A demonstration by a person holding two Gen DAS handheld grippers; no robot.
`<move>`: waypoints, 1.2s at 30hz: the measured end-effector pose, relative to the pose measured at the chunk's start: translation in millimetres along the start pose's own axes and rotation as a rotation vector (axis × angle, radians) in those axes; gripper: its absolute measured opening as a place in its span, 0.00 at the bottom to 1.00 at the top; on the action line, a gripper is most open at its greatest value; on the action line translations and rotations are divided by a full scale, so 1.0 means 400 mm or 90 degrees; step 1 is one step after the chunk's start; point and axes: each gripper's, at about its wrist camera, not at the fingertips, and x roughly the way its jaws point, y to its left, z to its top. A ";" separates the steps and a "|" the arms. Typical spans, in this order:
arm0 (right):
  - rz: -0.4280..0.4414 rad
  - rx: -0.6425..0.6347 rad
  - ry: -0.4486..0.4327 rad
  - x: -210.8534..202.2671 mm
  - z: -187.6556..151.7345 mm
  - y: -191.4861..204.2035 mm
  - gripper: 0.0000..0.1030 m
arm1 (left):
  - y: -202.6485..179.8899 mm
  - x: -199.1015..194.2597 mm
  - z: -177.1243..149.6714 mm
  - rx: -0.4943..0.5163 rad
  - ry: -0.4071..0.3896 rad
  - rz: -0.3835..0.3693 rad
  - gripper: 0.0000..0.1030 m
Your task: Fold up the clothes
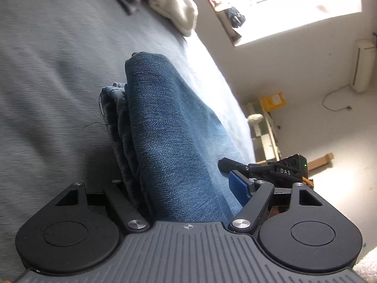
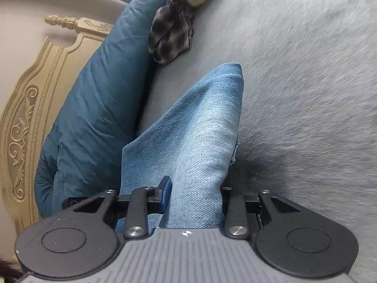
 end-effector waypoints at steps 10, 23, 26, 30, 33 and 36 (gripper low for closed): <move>-0.009 -0.008 -0.074 -0.145 0.015 -0.006 0.33 | -0.092 0.120 0.040 0.032 0.009 -0.043 0.73; 0.022 -0.026 -0.194 -0.354 0.120 -0.030 0.33 | -0.317 0.332 0.182 0.126 0.031 -0.055 0.73; 0.041 -0.020 -0.223 -0.420 0.156 -0.043 0.33 | -0.418 0.376 0.216 0.158 0.047 -0.034 0.73; 0.068 -0.002 -0.243 -0.518 0.213 -0.043 0.33 | -0.575 0.418 0.254 0.194 0.067 -0.001 0.73; 0.081 0.006 -0.245 -0.614 0.257 -0.012 0.33 | -0.700 0.431 0.266 0.212 0.070 0.011 0.73; 0.091 0.010 -0.246 -0.718 0.302 0.020 0.33 | -0.815 0.450 0.266 0.215 0.066 0.005 0.73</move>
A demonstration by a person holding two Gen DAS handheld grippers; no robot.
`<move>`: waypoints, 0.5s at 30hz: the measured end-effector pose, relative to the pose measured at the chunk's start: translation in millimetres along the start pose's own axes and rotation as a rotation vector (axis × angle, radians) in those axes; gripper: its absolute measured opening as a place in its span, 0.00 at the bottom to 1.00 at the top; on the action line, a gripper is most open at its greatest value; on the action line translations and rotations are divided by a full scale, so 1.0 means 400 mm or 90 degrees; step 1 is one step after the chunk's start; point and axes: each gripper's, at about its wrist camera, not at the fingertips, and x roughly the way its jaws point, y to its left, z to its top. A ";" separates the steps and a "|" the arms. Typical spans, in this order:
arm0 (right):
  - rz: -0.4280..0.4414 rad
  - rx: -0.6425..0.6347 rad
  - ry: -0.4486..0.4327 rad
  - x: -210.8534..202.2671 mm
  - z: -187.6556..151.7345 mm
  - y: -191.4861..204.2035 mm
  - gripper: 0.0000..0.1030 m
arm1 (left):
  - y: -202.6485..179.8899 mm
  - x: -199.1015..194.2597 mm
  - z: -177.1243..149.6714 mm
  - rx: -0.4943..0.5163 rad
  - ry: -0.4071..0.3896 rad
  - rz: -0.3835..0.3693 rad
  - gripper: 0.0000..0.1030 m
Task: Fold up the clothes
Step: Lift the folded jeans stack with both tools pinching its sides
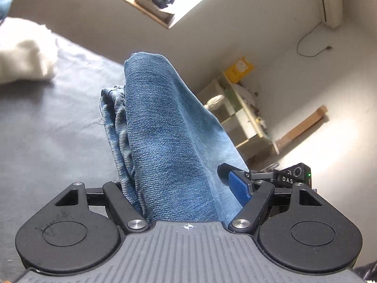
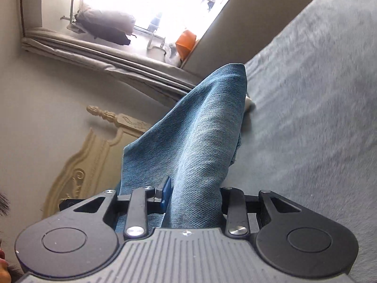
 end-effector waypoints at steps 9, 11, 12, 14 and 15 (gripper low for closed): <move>-0.033 -0.025 0.022 -0.266 0.233 0.174 0.33 | -0.302 0.089 0.079 -0.023 -0.015 -0.029 0.73; -0.044 -0.025 0.030 -0.320 0.271 0.209 0.33 | -0.357 0.104 0.088 -0.029 -0.010 -0.030 0.73; -0.047 -0.026 0.038 -0.344 0.288 0.226 0.33 | -0.384 0.107 0.091 -0.033 -0.010 -0.027 0.73; -0.051 -0.026 0.056 -0.384 0.318 0.254 0.33 | -0.433 0.111 0.098 -0.045 -0.012 -0.021 0.73; -0.050 -0.023 0.064 -0.401 0.331 0.266 0.33 | -0.454 0.113 0.101 -0.053 -0.013 -0.017 0.73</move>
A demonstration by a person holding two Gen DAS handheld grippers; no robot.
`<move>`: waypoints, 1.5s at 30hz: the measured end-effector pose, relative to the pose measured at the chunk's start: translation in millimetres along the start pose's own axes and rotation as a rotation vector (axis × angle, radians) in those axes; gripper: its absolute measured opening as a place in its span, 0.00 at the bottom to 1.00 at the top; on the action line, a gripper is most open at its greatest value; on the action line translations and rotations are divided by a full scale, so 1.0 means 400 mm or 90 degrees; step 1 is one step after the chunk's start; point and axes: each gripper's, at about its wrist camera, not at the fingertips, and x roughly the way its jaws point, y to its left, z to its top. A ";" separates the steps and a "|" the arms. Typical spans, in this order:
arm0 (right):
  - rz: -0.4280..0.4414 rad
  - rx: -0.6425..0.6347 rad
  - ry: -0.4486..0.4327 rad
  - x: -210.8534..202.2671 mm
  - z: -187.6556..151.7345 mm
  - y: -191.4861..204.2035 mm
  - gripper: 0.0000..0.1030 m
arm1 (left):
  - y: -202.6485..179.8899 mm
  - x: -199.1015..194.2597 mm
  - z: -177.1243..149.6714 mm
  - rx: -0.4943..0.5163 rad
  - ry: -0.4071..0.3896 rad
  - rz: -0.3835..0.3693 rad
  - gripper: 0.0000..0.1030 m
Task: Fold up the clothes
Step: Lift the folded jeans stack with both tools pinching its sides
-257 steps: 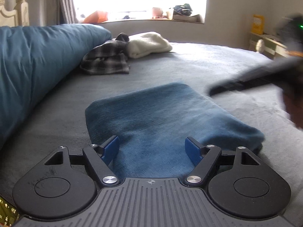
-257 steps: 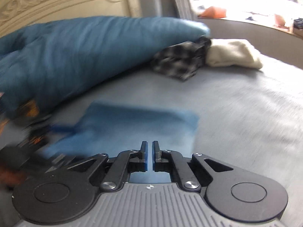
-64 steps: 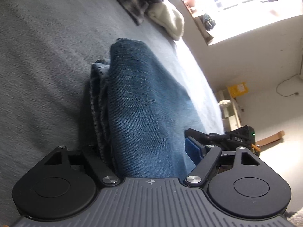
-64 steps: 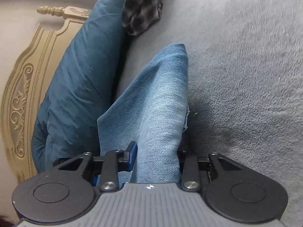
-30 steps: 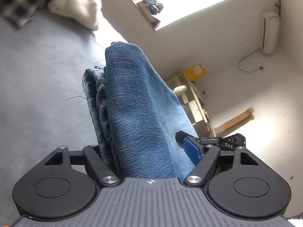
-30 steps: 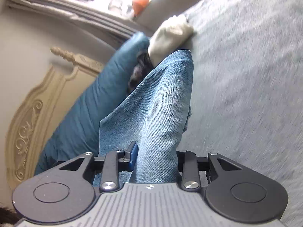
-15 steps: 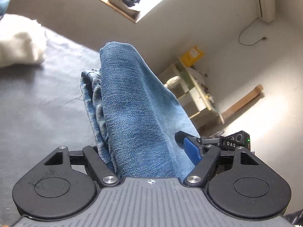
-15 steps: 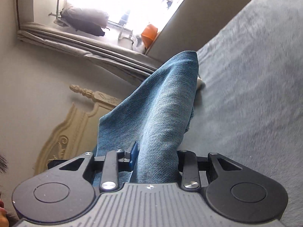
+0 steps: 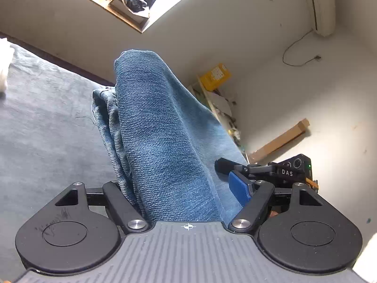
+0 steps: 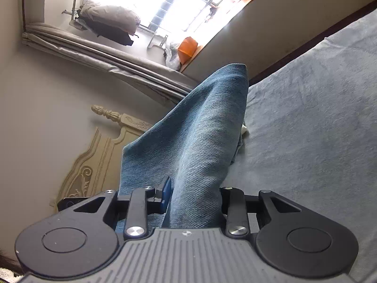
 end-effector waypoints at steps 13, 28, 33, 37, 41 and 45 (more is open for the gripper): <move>-0.014 0.036 0.070 -0.019 0.105 0.022 0.33 | -0.024 0.027 0.024 -0.054 -0.044 0.017 0.73; -0.139 0.140 -0.142 0.000 0.015 0.085 0.33 | 0.069 0.125 0.216 0.048 0.142 -0.152 0.73; -0.170 0.175 -0.223 0.028 -0.055 0.088 0.33 | 0.095 0.161 0.264 0.078 0.215 -0.177 0.73; -0.153 0.219 -0.266 0.050 -0.098 0.041 0.33 | 0.093 0.186 0.279 0.118 0.262 -0.162 0.73; -0.132 0.259 -0.284 0.071 -0.125 -0.029 0.33 | 0.096 0.223 0.270 0.122 0.289 -0.141 0.73; -0.117 0.274 -0.273 0.060 -0.130 -0.098 0.33 | 0.089 0.247 0.238 0.113 0.284 -0.115 0.73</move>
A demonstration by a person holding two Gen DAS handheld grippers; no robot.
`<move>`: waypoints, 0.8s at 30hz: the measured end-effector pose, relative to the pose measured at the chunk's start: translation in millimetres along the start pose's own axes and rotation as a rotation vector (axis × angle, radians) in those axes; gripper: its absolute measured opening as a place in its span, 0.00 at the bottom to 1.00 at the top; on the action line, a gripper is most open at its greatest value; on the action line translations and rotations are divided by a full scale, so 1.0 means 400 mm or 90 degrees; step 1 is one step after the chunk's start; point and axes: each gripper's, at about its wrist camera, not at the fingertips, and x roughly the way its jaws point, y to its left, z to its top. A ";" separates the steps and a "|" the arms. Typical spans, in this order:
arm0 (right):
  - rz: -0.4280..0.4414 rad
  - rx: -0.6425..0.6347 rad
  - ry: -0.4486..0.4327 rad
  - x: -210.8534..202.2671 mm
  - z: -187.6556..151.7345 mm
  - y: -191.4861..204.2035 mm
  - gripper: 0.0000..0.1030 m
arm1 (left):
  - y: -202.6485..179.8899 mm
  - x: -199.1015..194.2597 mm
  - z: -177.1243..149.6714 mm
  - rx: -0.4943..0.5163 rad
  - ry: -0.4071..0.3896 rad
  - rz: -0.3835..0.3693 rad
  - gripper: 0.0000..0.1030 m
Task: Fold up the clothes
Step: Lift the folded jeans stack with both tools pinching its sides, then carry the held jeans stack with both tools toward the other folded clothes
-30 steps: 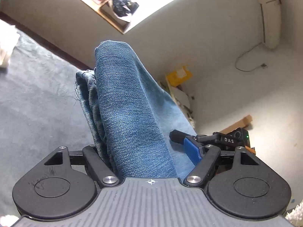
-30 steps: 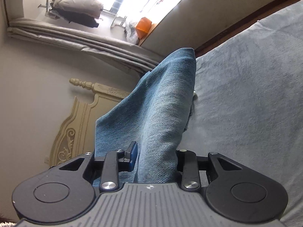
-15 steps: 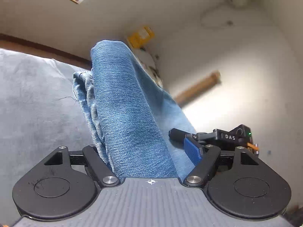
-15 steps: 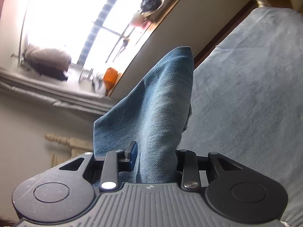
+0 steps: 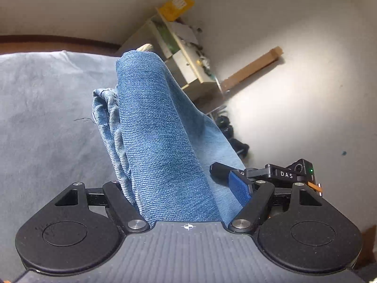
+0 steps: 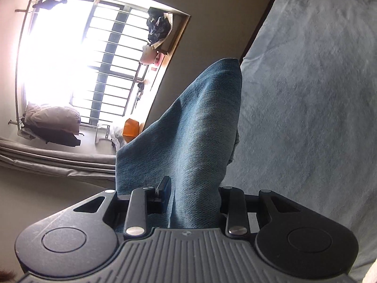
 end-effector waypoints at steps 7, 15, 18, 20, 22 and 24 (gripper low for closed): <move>-0.003 -0.025 0.083 0.004 0.128 -0.097 0.33 | -0.042 0.137 -0.035 -0.071 -0.048 0.048 0.73; -0.043 -0.117 0.146 -0.217 0.388 -0.265 0.33 | -0.196 0.536 -0.023 -0.047 -0.028 0.033 0.73; -0.071 -0.137 0.140 -0.336 0.496 -0.368 0.33 | -0.242 0.739 -0.024 -0.024 0.002 0.004 0.73; -0.097 -0.157 0.137 -0.409 0.555 -0.445 0.33 | -0.257 0.872 -0.044 -0.014 0.025 -0.020 0.73; -0.127 -0.172 0.132 -0.474 0.602 -0.525 0.33 | -0.267 0.996 -0.072 -0.007 0.049 -0.039 0.73; -0.159 -0.184 0.134 -0.523 0.641 -0.609 0.33 | -0.269 1.106 -0.111 -0.003 0.067 -0.051 0.73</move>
